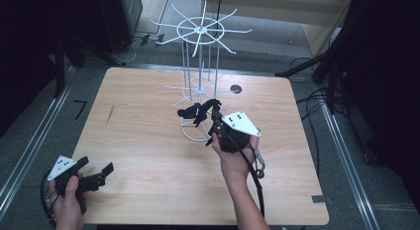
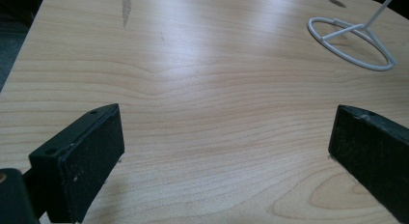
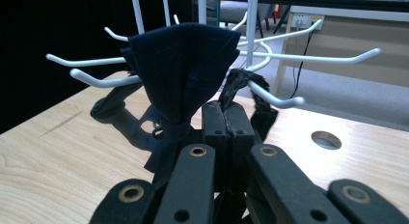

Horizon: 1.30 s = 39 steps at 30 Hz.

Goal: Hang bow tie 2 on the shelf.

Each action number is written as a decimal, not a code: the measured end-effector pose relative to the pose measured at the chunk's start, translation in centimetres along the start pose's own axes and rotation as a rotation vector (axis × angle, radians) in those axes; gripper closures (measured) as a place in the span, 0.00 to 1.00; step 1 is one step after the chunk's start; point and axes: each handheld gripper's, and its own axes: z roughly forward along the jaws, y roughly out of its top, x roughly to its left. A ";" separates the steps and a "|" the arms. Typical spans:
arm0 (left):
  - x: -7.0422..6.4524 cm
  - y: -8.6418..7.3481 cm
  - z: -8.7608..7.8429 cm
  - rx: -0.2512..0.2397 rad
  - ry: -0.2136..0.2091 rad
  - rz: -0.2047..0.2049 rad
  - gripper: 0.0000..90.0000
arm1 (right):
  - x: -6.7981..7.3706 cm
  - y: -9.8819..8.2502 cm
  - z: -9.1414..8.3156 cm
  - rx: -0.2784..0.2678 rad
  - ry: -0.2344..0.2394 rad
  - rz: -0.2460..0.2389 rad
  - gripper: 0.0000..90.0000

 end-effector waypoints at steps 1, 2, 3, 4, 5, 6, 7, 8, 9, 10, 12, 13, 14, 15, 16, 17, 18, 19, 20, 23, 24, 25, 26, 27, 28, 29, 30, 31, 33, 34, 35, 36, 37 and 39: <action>0.0 0.0 0.0 0.000 0.000 0.000 0.00 | 0.0 0.0 0.2 0.002 -0.002 -0.003 1.00; 0.0 0.0 0.0 0.000 0.000 0.000 0.00 | 0.0 -0.1 0.3 0.003 -0.003 -0.004 1.00; 0.0 0.0 0.0 0.000 0.000 0.001 0.00 | 0.1 -0.1 0.4 0.007 -0.002 0.001 1.00; 0.0 0.0 0.0 0.000 0.000 0.000 0.00 | 0.1 -0.2 0.6 0.010 -0.003 -0.001 1.00; 0.0 0.0 0.0 0.000 0.000 0.001 0.00 | 0.1 -0.2 0.7 0.014 -0.005 0.001 1.00; 0.0 0.0 0.0 0.000 0.000 0.000 0.00 | 0.1 -0.3 0.9 0.020 -0.004 0.000 1.00; 0.0 0.0 0.0 -0.002 -0.001 -0.001 0.00 | 0.0 -0.3 1.0 0.023 -0.003 -0.001 1.00; 0.0 0.0 0.0 -0.002 -0.001 -0.002 0.00 | 0.0 -0.4 1.2 0.028 0.002 0.001 1.00; 0.0 0.0 0.0 -0.002 -0.001 -0.002 0.00 | -0.1 -0.4 1.2 0.030 0.007 0.001 1.00; 0.0 0.0 0.0 -0.002 -0.001 -0.002 0.00 | -0.2 -0.5 1.3 0.036 0.019 0.005 1.00; 0.0 0.0 0.0 -0.002 -0.001 -0.002 0.00 | -0.2 -0.6 1.3 0.042 0.025 -0.002 0.97; 0.0 0.0 0.0 -0.002 -0.001 -0.002 0.00 | -0.3 -0.6 1.2 0.039 0.033 0.000 0.92; 0.0 0.0 0.0 -0.002 -0.001 -0.002 0.00 | -0.3 -0.7 1.1 0.040 0.046 0.008 0.85; 0.0 0.0 0.0 -0.002 -0.001 -0.002 0.00 | -0.4 -0.8 1.0 0.038 0.048 0.006 0.80; 0.0 0.0 0.0 -0.002 -0.001 -0.002 0.00 | -0.4 -0.8 0.9 0.039 0.043 0.008 0.74; 0.0 0.0 0.0 -0.002 -0.001 -0.001 0.00 | -0.5 -0.9 0.8 0.038 0.044 0.009 0.67; 0.0 0.0 0.0 -0.002 0.000 -0.001 0.00 | -0.6 -1.0 0.7 0.041 0.044 0.017 0.60; 0.0 0.0 0.0 -0.002 0.000 -0.001 0.00 | -0.7 -1.0 0.6 0.040 0.040 0.022 0.57; 0.0 0.0 0.0 -0.002 0.000 -0.001 0.00 | -0.8 -1.1 0.4 0.036 0.034 0.021 0.53; 0.0 0.0 0.0 -0.002 0.000 0.000 0.00 | -1.3 -1.4 0.0 0.038 0.034 0.038 0.46; 0.0 0.0 0.0 -0.002 0.000 -0.001 0.00 | -1.6 -1.5 -0.2 0.037 0.032 0.041 0.45; 0.0 0.0 0.0 0.000 0.001 0.000 0.00 | -1.8 -1.7 -0.4 0.034 0.029 0.043 0.44; 0.0 0.0 0.0 0.001 0.001 0.001 0.00 | -2.0 -1.8 -0.5 0.030 0.030 0.042 0.42; 0.0 0.0 0.0 0.000 0.001 0.001 0.00 | -2.2 -2.0 -0.7 0.029 0.032 0.047 0.41; 0.0 0.0 0.0 0.000 0.001 0.002 0.00 | -2.5 -2.1 -0.9 0.031 0.030 0.049 0.39; 0.0 0.0 0.0 0.001 0.001 0.004 0.00 | -2.8 -2.3 -1.1 0.028 0.027 0.053 0.37; 0.0 0.0 0.0 0.000 0.002 0.004 0.00 | -3.0 -2.4 -1.3 0.026 0.025 0.058 0.34; 0.0 0.0 0.0 0.001 0.003 0.004 0.00 | -3.3 -2.6 -1.4 0.028 0.030 0.064 0.32; 0.0 0.0 0.0 0.001 0.004 0.005 0.00 | -3.8 -2.9 -1.8 0.027 0.040 0.064 0.27; 0.0 0.0 0.0 0.001 0.003 0.005 0.00 | -4.0 -3.0 -1.9 0.028 0.044 0.070 0.24; 0.0 0.0 0.0 0.001 0.003 0.004 0.00 | -4.2 -3.2 -2.1 0.028 0.036 0.070 0.22; 0.0 0.0 0.0 0.001 0.003 0.004 0.00 | -4.5 -3.4 -2.3 0.025 0.030 0.076 0.20; 0.0 0.0 0.0 0.000 0.004 0.003 0.00 | -4.7 -3.5 -2.4 0.025 0.030 0.084 0.18; 0.0 0.0 0.0 -0.001 0.004 0.002 0.00 | -5.3 -3.9 -2.7 0.023 0.036 0.091 0.16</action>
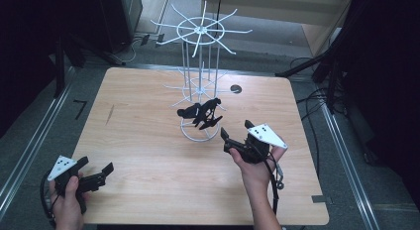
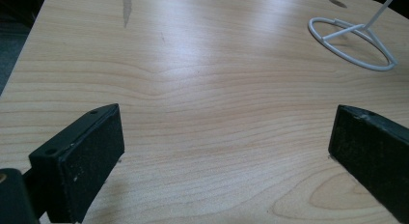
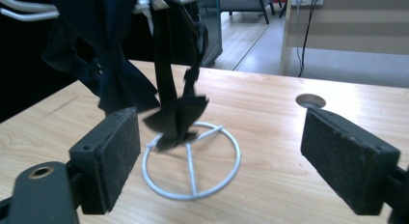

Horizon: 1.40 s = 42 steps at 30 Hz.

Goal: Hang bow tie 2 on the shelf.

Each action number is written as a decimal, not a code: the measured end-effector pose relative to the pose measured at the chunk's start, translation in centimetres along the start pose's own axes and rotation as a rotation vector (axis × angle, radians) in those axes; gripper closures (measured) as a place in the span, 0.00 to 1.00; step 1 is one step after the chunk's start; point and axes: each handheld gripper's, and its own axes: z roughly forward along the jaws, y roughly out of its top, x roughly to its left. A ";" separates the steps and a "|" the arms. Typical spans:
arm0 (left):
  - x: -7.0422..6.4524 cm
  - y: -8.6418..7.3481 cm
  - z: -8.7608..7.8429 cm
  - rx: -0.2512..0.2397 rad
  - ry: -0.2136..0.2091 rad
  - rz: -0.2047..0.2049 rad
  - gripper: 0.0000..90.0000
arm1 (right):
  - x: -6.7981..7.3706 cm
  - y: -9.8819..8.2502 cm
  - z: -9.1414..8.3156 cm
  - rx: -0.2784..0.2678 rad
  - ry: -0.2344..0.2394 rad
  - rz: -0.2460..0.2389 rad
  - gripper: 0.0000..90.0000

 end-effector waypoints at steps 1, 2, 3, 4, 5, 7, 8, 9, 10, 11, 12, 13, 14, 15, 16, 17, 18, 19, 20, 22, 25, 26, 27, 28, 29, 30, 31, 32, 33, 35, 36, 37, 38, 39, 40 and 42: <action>0.0 0.0 0.0 0.000 0.000 0.000 0.00 | -0.2 -0.2 -0.1 0.006 -0.004 0.001 0.15; 0.0 0.0 0.0 -0.001 0.000 0.000 0.00 | -0.4 -0.4 -0.2 0.013 -0.012 -0.008 0.14; 0.0 0.0 0.0 -0.001 0.000 0.000 0.00 | -0.5 -0.6 -0.3 0.018 -0.019 -0.009 0.14; 0.0 0.0 0.0 -0.001 0.000 0.000 0.00 | -0.7 -0.7 -0.5 0.020 -0.029 -0.014 0.14; 0.0 0.0 0.0 -0.001 0.000 0.000 0.00 | -0.9 -0.9 -0.6 0.023 -0.039 -0.014 0.14; 0.0 0.0 0.0 0.000 0.004 0.002 0.00 | -1.4 -1.2 -0.9 0.026 -0.057 -0.008 0.14; 0.0 0.0 0.0 0.001 0.004 0.004 0.00 | -1.6 -1.4 -1.0 0.027 -0.057 -0.007 0.15; -0.1 0.0 0.0 0.000 0.004 0.003 0.00 | -1.8 -1.5 -1.1 0.032 -0.063 -0.004 0.15; 0.0 0.0 0.0 0.000 0.004 0.003 0.00 | -2.0 -1.7 -1.2 0.033 -0.070 -0.006 0.15; 0.0 0.0 0.0 -0.001 0.003 0.000 0.00 | -2.2 -1.8 -1.4 0.037 -0.077 -0.008 0.15; 0.0 0.0 0.0 -0.001 0.002 0.000 0.00 | -2.4 -2.0 -1.5 0.039 -0.083 -0.009 0.15; 0.0 0.0 0.0 0.000 0.002 0.000 0.00 | -2.7 -2.1 -1.7 0.039 -0.087 -0.012 0.15; 0.0 0.0 0.0 0.000 0.002 0.001 0.00 | -2.8 -2.2 -1.8 0.038 -0.090 -0.012 0.15; 0.0 0.0 0.0 0.001 0.002 0.001 0.00 | -3.1 -2.4 -2.0 0.040 -0.098 -0.011 0.15; 0.0 0.0 0.0 0.001 0.002 0.001 0.00 | -3.3 -2.5 -2.1 0.042 -0.101 -0.009 0.15; 0.0 0.0 0.0 0.000 0.002 0.001 0.00 | -3.6 -2.6 -2.3 0.042 -0.105 -0.007 0.15; 0.0 0.0 0.0 0.000 0.001 0.001 0.00 | -3.8 -2.8 -2.4 0.041 -0.106 -0.007 0.15; 0.0 0.0 0.0 0.000 0.001 0.000 0.00 | -4.0 -2.9 -2.6 0.041 -0.111 -0.008 0.15; 0.0 0.0 0.0 0.000 0.002 0.000 0.00 | -4.2 -3.1 -2.7 0.041 -0.114 -0.010 0.15; 0.0 0.0 0.0 0.000 0.003 0.001 0.00 | -4.7 -3.4 -3.1 0.042 -0.121 -0.010 0.15; 0.0 0.0 0.0 0.001 0.001 0.001 0.00 | -5.4 -4.1 -3.4 0.057 -0.136 -0.004 0.15; 0.0 0.0 0.0 -0.001 -0.002 0.000 0.00 | -5.6 -4.2 -3.5 0.064 -0.140 -0.002 0.15; 0.0 0.0 0.0 -0.001 -0.002 -0.001 0.00 | -5.9 -4.4 -3.7 0.068 -0.153 0.001 0.15; 0.0 0.0 0.0 -0.001 -0.003 -0.001 0.00 | -6.0 -4.5 -3.8 0.071 -0.156 0.007 0.15; 0.0 0.0 0.0 -0.001 -0.003 -0.002 0.00 | -6.2 -4.5 -4.0 0.070 -0.159 0.007 0.15; 0.0 0.0 0.0 -0.002 -0.004 -0.002 0.00 | -6.3 -4.5 -4.1 0.066 -0.162 0.010 0.15; 0.0 0.0 0.0 -0.003 -0.005 -0.003 0.00 | -6.5 -4.6 -4.4 0.065 -0.163 0.016 0.15; 0.0 0.0 0.0 -0.002 -0.005 -0.005 0.00 | -6.6 -4.6 -4.5 0.061 -0.164 0.018 0.15; 0.0 0.0 0.0 -0.002 -0.005 -0.005 0.00 | -6.8 -4.7 -4.7 0.061 -0.166 0.021 0.15; 0.0 0.0 0.0 -0.001 -0.005 -0.005 0.00 | -7.1 -4.9 -4.9 0.063 -0.167 0.019 0.15; 0.0 0.0 0.0 -0.002 -0.004 -0.006 0.00 | -7.2 -5.0 -5.0 0.065 -0.165 0.016 0.15; 0.0 0.0 0.0 -0.002 -0.004 -0.006 0.00 | -7.3 -5.2 -5.2 0.067 -0.164 0.014 0.15; 0.0 0.0 0.0 -0.002 -0.003 -0.005 0.00 | -7.5 -5.4 -5.3 0.070 -0.167 0.017 0.15; 0.0 0.0 0.0 -0.002 -0.003 -0.005 0.00 | -7.7 -5.5 -5.5 0.070 -0.165 0.021 0.15; 0.0 0.0 0.0 -0.003 -0.002 -0.005 0.00 | -7.8 -5.7 -5.7 0.071 -0.168 0.025 0.15; 0.0 0.0 0.0 -0.004 -0.003 -0.005 0.00 | -8.3 -6.1 -6.1 0.076 -0.174 0.034 0.15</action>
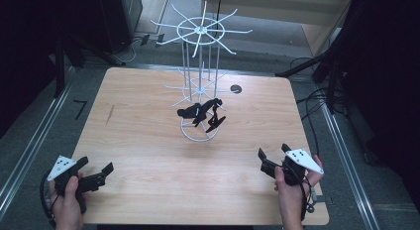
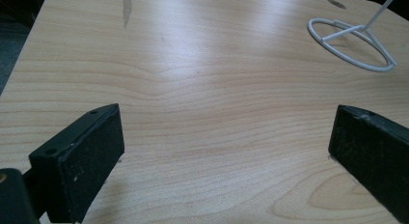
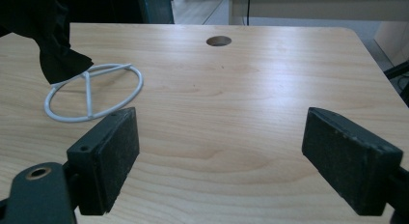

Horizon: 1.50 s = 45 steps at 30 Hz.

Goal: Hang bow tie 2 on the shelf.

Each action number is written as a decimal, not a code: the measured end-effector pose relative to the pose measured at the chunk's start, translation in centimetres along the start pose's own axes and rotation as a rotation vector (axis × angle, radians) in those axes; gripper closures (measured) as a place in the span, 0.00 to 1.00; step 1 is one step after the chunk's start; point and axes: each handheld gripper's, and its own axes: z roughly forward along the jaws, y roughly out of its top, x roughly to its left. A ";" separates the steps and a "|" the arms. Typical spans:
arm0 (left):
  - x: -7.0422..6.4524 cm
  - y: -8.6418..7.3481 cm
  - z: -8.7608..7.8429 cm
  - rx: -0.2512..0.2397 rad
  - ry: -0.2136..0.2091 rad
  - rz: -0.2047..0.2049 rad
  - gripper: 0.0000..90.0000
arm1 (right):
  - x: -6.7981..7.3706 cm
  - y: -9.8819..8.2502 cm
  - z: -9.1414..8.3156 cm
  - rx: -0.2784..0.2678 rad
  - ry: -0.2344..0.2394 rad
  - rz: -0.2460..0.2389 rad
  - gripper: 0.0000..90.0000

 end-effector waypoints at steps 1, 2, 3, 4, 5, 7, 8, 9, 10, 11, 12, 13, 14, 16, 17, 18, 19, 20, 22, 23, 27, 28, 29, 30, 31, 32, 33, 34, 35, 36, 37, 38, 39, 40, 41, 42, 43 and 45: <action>0.0 0.0 0.0 0.000 0.000 0.000 0.00 | -0.3 -0.2 -0.2 0.001 -0.003 0.007 0.15; 0.0 0.0 0.0 0.002 0.000 -0.001 0.00 | -0.5 -0.3 -0.3 -0.001 -0.008 0.010 0.15; 0.0 0.0 0.0 0.003 -0.001 0.000 0.00 | -0.9 -0.4 -0.6 -0.001 -0.013 0.014 0.15; 0.0 0.0 0.0 0.004 0.000 0.002 0.00 | -1.1 -0.4 -0.7 0.002 -0.014 0.015 0.15; 0.0 0.0 0.0 0.006 0.000 0.005 0.00 | -1.4 -0.6 -0.9 0.001 -0.019 0.012 0.15; 0.0 0.0 0.0 0.005 0.002 0.005 0.00 | -1.9 -0.9 -1.2 0.009 -0.026 0.006 0.15; 0.0 0.0 0.0 0.005 0.001 0.006 0.00 | -2.1 -1.0 -1.3 0.012 -0.029 0.008 0.15; 0.0 0.0 0.0 0.005 0.002 0.005 0.00 | -2.3 -1.2 -1.4 0.017 -0.035 0.011 0.15; 0.0 0.0 0.0 0.005 0.002 0.004 0.00 | -2.6 -1.4 -1.5 0.017 -0.039 0.016 0.15; 0.0 0.0 0.0 0.005 0.003 0.005 0.00 | -2.9 -1.6 -1.7 0.017 -0.040 0.013 0.15; 0.0 0.0 0.0 0.005 0.005 0.006 0.00 | -3.1 -1.7 -1.8 0.020 -0.046 0.020 0.15; -0.1 0.0 0.0 0.005 0.006 0.007 0.00 | -3.3 -1.9 -1.9 0.024 -0.051 0.016 0.15; -0.1 0.0 0.0 0.004 0.007 0.007 0.00 | -3.6 -2.1 -2.0 0.029 -0.053 0.023 0.15; -0.1 0.0 0.0 0.004 0.006 0.007 0.00 | -4.0 -2.3 -2.3 0.031 -0.059 0.026 0.16; 0.0 0.0 0.0 0.004 0.005 0.007 0.00 | -4.3 -2.4 -2.5 0.030 -0.063 0.034 0.16; -0.1 0.0 0.0 0.003 0.005 0.007 0.00 | -4.5 -2.5 -2.6 0.029 -0.066 0.035 0.16; -0.1 0.0 0.0 0.003 0.004 0.009 0.00 | -4.7 -2.6 -2.7 0.030 -0.068 0.037 0.17; -0.1 0.0 0.0 0.002 0.003 0.011 0.00 | -4.9 -2.7 -2.8 0.032 -0.068 0.041 0.16; -0.1 0.0 0.0 0.002 0.003 0.011 0.00 | -5.2 -2.9 -3.1 0.034 -0.070 0.054 0.16; -0.1 0.0 0.0 0.002 0.003 0.011 0.00 | -5.4 -3.0 -3.2 0.032 -0.074 0.050 0.16; -0.1 0.0 0.0 0.003 0.002 0.008 0.00 | -6.1 -3.3 -3.7 0.034 -0.089 0.060 0.16; -0.1 0.0 0.0 0.004 0.002 0.010 0.00 | -6.2 -3.4 -3.8 0.032 -0.092 0.058 0.16; -0.1 0.0 0.0 0.002 0.002 0.011 0.00 | -6.3 -3.4 -3.9 0.033 -0.093 0.062 0.16; -0.1 0.0 0.0 0.002 0.004 0.011 0.00 | -6.5 -3.5 -4.0 0.031 -0.092 0.059 0.16; -0.1 0.0 0.0 0.001 0.004 0.012 0.00 | -6.6 -3.6 -4.1 0.033 -0.093 0.064 0.16; -0.1 0.0 0.0 0.001 0.004 0.011 0.00 | -6.7 -3.7 -4.2 0.031 -0.094 0.064 0.16; -0.1 0.0 0.0 0.002 0.005 0.011 0.00 | -6.9 -3.8 -4.2 0.031 -0.096 0.062 0.16; -0.1 0.0 0.0 0.003 0.004 0.012 0.00 | -7.1 -3.8 -4.3 0.031 -0.098 0.062 0.16; -0.1 0.0 0.1 0.003 0.005 0.013 0.00 | -7.2 -3.9 -4.5 0.035 -0.103 0.065 0.16; -0.1 0.0 0.1 0.003 0.004 0.013 0.00 | -7.5 -4.1 -4.6 0.035 -0.100 0.059 0.16; -0.1 0.0 0.0 0.002 0.004 0.013 0.00 | -7.7 -4.2 -4.7 0.040 -0.099 0.056 0.15; -0.1 0.0 0.0 0.001 0.005 0.011 0.00 | -8.0 -4.4 -4.8 0.041 -0.100 0.047 0.15; -0.1 0.0 0.0 0.001 0.004 0.011 0.00 | -8.3 -4.6 -4.9 0.039 -0.102 0.047 0.15; -0.1 0.0 0.0 0.001 0.004 0.011 0.00 | -8.7 -4.7 -5.1 0.036 -0.098 0.064 0.15; -0.1 0.0 0.0 0.001 0.004 0.011 0.00 | -9.0 -4.8 -5.2 0.032 -0.096 0.072 0.16; -0.1 0.0 0.0 0.003 0.003 0.009 0.00 | -9.2 -4.9 -5.3 0.030 -0.101 0.081 0.16; -0.1 0.0 0.0 0.003 0.003 0.008 0.00 | -9.5 -5.1 -5.5 0.030 -0.108 0.074 0.16; -0.1 0.0 0.1 0.003 0.002 0.010 0.00 | -9.8 -5.3 -5.7 0.034 -0.113 0.083 0.16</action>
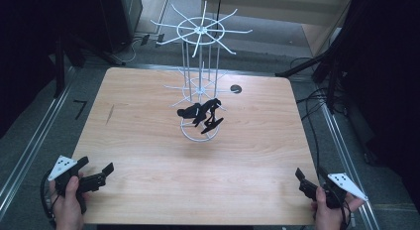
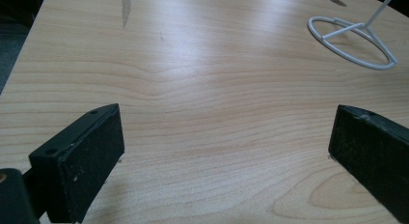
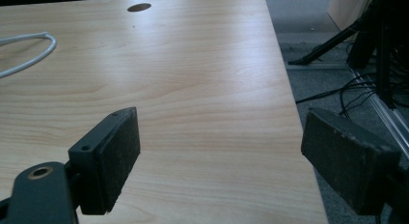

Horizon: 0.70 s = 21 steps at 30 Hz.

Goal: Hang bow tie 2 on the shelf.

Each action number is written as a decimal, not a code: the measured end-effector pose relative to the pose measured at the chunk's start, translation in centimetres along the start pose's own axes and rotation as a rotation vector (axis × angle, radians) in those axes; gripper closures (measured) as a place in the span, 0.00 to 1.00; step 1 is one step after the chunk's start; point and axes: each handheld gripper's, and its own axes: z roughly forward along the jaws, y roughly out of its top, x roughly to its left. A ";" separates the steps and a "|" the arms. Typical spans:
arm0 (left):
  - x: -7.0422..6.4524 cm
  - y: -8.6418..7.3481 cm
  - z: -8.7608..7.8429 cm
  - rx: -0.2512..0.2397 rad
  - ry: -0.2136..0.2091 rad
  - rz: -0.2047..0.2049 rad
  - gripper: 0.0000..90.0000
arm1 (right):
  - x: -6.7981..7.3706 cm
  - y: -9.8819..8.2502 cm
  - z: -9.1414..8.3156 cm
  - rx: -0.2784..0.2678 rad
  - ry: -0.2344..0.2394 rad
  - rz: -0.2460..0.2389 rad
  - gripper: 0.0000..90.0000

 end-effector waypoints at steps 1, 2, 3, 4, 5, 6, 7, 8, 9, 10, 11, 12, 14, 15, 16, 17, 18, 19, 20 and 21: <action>0.0 0.0 0.0 0.001 -0.001 0.000 0.00 | -0.2 -0.1 0.0 0.001 -0.002 -0.004 0.16; 0.0 0.0 0.0 0.001 0.000 -0.001 0.00 | -0.5 -0.2 -0.1 0.004 -0.009 0.001 0.16; 0.0 0.0 0.0 0.000 0.000 -0.001 0.00 | -0.6 -0.3 -0.2 0.007 -0.012 0.005 0.16; 0.0 0.0 0.0 0.001 0.000 -0.001 0.00 | -0.8 -0.4 -0.3 0.006 -0.014 0.001 0.16; 0.0 0.0 0.0 0.002 0.000 0.000 0.00 | -1.0 -0.4 -0.3 0.006 -0.024 0.001 0.16; 0.0 0.0 0.0 0.001 0.001 -0.001 0.00 | -1.1 -0.5 -0.4 0.005 -0.029 0.005 0.16; 0.0 0.0 0.0 0.001 0.001 -0.001 0.00 | -1.3 -0.5 -0.5 0.002 -0.029 0.005 0.16; 0.0 0.0 0.0 0.001 0.001 -0.001 0.00 | -1.4 -0.5 -0.6 -0.010 -0.036 0.003 0.17; 0.0 0.0 0.0 0.000 0.001 -0.002 0.00 | -1.6 -0.5 -0.7 -0.014 -0.038 0.001 0.16; 0.0 0.0 0.0 0.001 0.002 -0.001 0.00 | -1.7 -0.5 -0.7 -0.015 -0.034 0.002 0.16; 0.0 0.0 0.0 0.001 0.002 -0.002 0.00 | -1.7 -0.6 -0.8 -0.013 -0.038 0.007 0.17; 0.0 0.0 0.0 0.001 0.002 -0.001 0.00 | -1.9 -0.7 -0.8 -0.014 -0.037 0.009 0.17; 0.0 0.0 0.0 0.001 0.001 -0.001 0.00 | -2.2 -0.8 -0.9 -0.020 -0.041 0.024 0.17; 0.0 0.0 0.0 0.000 0.000 -0.002 0.00 | -2.3 -0.8 -1.0 -0.021 -0.044 0.029 0.17; 0.0 0.0 0.0 0.001 0.001 -0.001 0.00 | -2.4 -0.8 -1.0 -0.021 -0.042 0.039 0.17; 0.0 0.0 0.0 0.001 0.001 -0.002 0.00 | -2.4 -0.8 -1.0 -0.018 -0.042 0.045 0.17; 0.0 0.0 0.0 0.001 0.001 -0.001 0.00 | -2.5 -0.9 -1.0 -0.021 -0.041 0.046 0.17; 0.0 0.0 0.0 0.002 0.001 -0.002 0.00 | -2.6 -0.9 -1.1 -0.019 -0.044 0.049 0.17; 0.0 0.0 0.0 0.002 0.000 0.000 0.00 | -2.7 -0.9 -1.1 -0.021 -0.045 0.053 0.17; 0.0 0.0 0.0 0.003 0.000 0.000 0.00 | -2.7 -0.9 -1.1 -0.020 -0.045 0.050 0.17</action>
